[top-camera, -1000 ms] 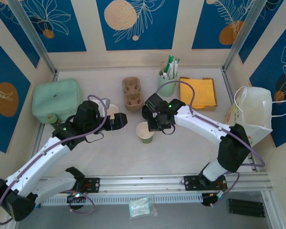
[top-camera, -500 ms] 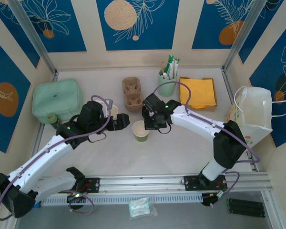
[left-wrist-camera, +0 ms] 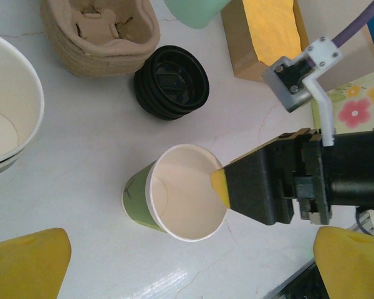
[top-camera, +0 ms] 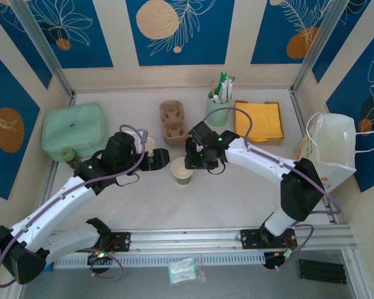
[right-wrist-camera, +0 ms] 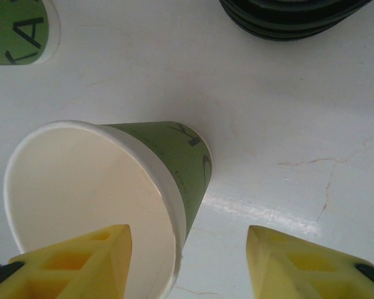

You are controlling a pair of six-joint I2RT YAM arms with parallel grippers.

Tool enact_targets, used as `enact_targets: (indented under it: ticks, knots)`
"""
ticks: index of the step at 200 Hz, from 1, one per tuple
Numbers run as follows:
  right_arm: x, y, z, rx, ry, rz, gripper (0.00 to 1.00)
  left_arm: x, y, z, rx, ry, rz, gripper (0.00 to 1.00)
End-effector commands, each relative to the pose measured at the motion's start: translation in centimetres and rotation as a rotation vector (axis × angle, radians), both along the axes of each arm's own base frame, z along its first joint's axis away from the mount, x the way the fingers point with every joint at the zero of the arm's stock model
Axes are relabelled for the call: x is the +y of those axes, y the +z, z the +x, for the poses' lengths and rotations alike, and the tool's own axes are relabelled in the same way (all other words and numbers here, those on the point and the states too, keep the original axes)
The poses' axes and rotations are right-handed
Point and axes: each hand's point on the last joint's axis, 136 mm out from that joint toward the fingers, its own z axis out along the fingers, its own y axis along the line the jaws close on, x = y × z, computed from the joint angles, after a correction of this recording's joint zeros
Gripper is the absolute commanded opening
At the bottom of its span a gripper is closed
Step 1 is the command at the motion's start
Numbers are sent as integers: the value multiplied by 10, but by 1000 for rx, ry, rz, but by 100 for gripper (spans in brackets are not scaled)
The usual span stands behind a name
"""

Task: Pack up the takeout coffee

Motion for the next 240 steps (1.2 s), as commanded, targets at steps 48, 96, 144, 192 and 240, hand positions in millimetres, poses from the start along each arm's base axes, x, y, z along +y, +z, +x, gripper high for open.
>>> enact_targets:
  ticks: [48,96,144,192,240]
  knots:
    - [-54,33,38,3,-204,62,55,-8,9,0,-26,-24,0,100]
    - [-68,18,78,56,-296,140,52,-14,7,-2,-23,-35,13,99]
    - [-57,-2,106,98,-300,143,48,-17,8,-3,-26,-41,17,99]
    - [-46,-24,122,133,-292,103,46,-21,8,-3,-25,-51,19,99]
    - [-47,-44,127,149,-290,36,42,-25,7,-3,-23,-59,20,99]
